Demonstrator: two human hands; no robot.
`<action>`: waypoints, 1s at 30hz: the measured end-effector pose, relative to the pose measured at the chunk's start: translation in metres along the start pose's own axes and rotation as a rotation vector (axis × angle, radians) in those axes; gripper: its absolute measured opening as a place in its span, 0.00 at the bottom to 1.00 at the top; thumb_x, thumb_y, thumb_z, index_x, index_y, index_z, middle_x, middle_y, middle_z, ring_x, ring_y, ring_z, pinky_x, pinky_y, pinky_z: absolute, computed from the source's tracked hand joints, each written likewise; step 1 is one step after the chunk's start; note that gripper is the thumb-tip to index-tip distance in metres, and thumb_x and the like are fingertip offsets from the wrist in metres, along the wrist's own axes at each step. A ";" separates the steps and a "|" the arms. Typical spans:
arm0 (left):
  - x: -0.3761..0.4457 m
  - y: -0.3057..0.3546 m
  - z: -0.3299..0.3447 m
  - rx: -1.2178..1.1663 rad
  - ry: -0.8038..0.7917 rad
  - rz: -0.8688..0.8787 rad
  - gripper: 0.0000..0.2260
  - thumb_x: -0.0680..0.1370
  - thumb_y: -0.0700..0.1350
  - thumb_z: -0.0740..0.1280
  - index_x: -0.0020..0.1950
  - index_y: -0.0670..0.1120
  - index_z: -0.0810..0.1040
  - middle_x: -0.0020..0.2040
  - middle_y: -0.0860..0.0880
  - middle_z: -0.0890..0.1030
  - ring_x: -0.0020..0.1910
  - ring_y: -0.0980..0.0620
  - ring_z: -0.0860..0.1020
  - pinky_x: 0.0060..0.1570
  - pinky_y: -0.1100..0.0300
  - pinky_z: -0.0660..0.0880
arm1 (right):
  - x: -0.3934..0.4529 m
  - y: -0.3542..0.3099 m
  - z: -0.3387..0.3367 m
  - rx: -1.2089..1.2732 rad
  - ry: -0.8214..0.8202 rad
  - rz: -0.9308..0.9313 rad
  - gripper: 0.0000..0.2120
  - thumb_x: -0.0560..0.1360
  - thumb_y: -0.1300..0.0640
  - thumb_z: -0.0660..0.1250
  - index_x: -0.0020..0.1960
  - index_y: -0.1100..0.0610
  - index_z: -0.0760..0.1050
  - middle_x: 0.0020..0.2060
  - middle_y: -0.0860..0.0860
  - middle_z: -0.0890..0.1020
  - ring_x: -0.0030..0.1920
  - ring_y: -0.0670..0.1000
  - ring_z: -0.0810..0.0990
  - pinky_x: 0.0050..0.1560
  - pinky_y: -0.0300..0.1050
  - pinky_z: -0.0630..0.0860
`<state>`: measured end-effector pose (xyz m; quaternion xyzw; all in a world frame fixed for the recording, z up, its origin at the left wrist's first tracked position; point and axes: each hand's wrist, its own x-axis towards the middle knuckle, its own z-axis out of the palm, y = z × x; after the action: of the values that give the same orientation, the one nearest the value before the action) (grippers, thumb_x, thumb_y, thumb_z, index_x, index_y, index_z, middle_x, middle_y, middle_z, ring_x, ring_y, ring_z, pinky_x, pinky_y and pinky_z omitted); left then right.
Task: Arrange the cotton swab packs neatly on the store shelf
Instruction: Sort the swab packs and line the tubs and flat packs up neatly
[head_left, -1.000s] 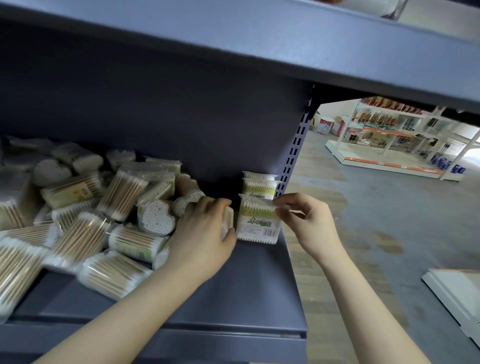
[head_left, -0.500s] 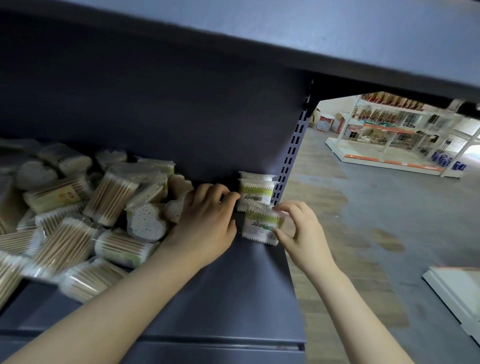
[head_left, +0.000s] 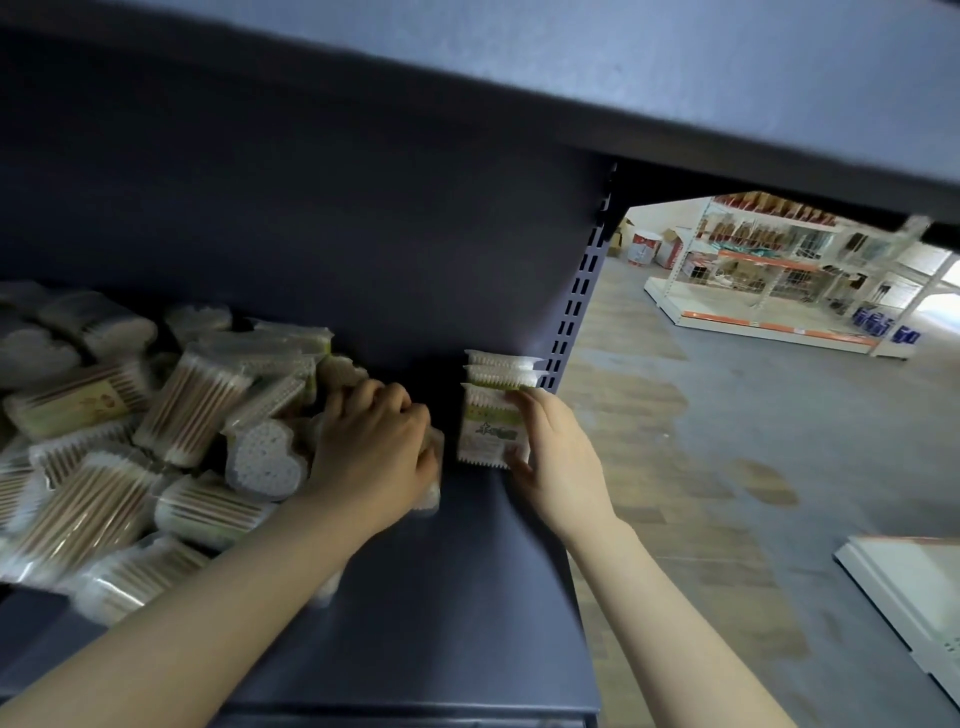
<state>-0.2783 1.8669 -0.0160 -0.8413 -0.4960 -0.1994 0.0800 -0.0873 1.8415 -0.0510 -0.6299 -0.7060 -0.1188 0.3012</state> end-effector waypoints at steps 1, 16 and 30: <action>-0.001 -0.001 0.001 -0.010 -0.015 -0.009 0.13 0.74 0.52 0.64 0.55 0.48 0.78 0.57 0.50 0.75 0.62 0.45 0.67 0.59 0.50 0.61 | 0.003 0.000 0.001 0.006 -0.007 0.005 0.33 0.60 0.69 0.68 0.65 0.59 0.68 0.61 0.55 0.74 0.59 0.57 0.72 0.54 0.49 0.74; -0.002 -0.008 0.004 0.020 0.060 0.009 0.11 0.59 0.51 0.77 0.36 0.49 0.80 0.39 0.50 0.79 0.46 0.43 0.77 0.42 0.48 0.73 | 0.016 0.006 0.006 -0.044 0.030 0.034 0.33 0.59 0.71 0.68 0.64 0.61 0.71 0.61 0.57 0.75 0.58 0.60 0.73 0.55 0.48 0.73; -0.005 -0.011 0.001 0.005 0.195 0.048 0.14 0.68 0.57 0.60 0.38 0.50 0.80 0.43 0.50 0.79 0.50 0.47 0.71 0.41 0.49 0.76 | 0.022 0.002 0.005 -0.101 0.031 0.042 0.30 0.57 0.67 0.73 0.59 0.63 0.74 0.55 0.59 0.77 0.53 0.63 0.76 0.52 0.49 0.75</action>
<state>-0.2898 1.8691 -0.0193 -0.8294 -0.4660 -0.2773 0.1347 -0.0876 1.8622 -0.0424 -0.6572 -0.6808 -0.1576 0.2825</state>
